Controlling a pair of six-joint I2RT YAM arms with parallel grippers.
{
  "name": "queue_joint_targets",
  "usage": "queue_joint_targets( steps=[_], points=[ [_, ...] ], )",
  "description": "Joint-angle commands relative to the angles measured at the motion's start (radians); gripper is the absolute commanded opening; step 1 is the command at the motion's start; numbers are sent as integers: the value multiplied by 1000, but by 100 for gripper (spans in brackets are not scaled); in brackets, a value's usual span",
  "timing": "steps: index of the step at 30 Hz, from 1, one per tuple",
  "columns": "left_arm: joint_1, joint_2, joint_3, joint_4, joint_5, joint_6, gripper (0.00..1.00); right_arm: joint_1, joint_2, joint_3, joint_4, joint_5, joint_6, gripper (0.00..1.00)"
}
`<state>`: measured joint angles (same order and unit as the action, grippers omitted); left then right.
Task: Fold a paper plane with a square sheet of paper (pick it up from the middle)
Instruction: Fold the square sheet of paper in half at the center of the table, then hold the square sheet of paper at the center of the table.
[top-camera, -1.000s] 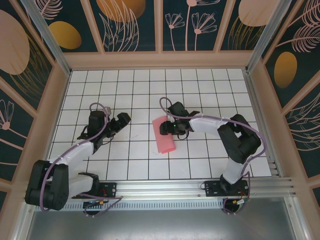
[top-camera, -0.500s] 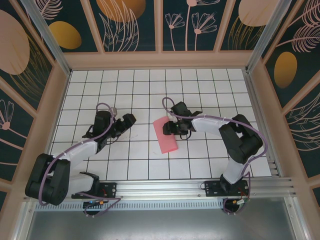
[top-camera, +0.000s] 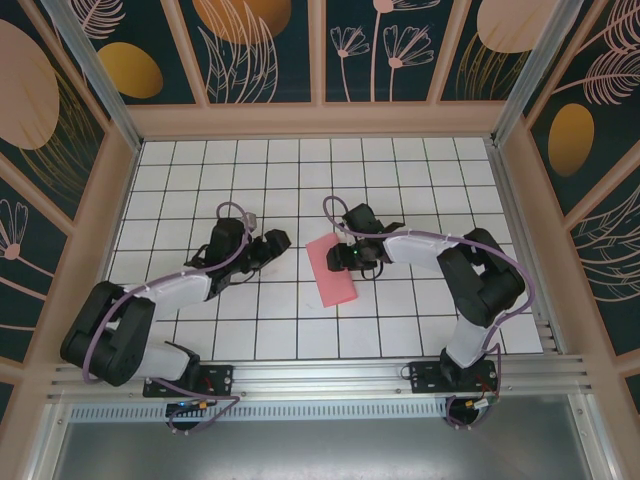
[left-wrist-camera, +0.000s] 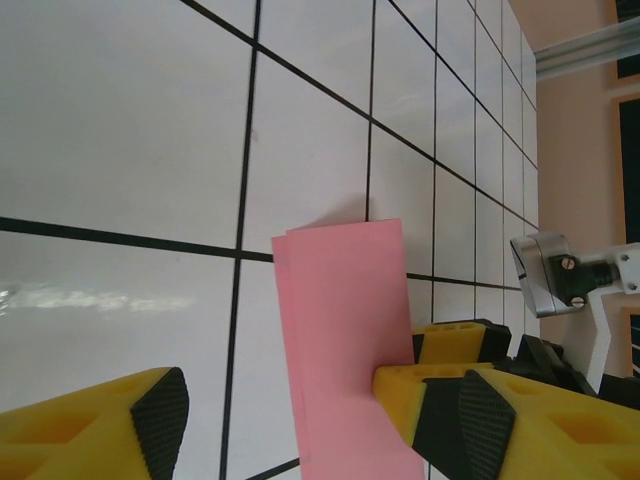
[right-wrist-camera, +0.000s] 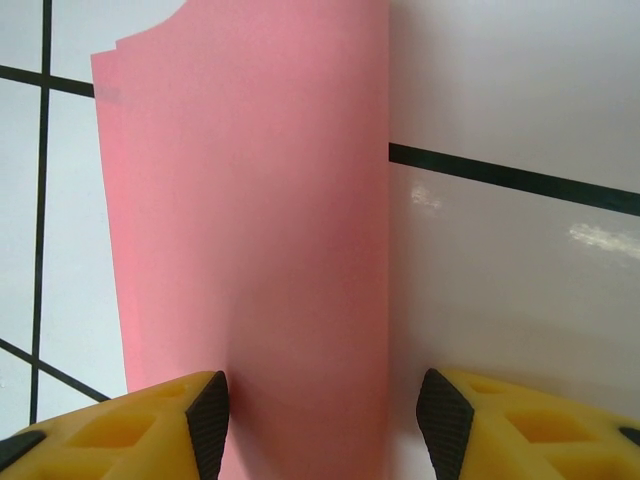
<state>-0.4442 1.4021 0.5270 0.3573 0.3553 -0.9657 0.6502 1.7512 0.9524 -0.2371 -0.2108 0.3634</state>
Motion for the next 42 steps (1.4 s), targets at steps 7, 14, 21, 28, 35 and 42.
queue_joint_targets(
  steps=[7,14,21,28,35,42],
  points=[
    [-70,118,82,70,-18,-22,63,0,98,-36,-63,40,-47,61],
    [-95,184,112,89,-4,-31,56,19,121,-43,-46,50,-53,62],
    [-98,217,113,107,6,-39,48,37,142,-44,-38,54,-61,63],
    [-105,257,132,120,33,-40,38,42,167,-36,-41,60,-47,64],
    [-119,294,156,121,46,-39,32,43,188,-31,-42,63,-31,65],
    [-126,339,176,121,63,-40,27,44,202,-31,-45,64,-30,64]
  ],
)
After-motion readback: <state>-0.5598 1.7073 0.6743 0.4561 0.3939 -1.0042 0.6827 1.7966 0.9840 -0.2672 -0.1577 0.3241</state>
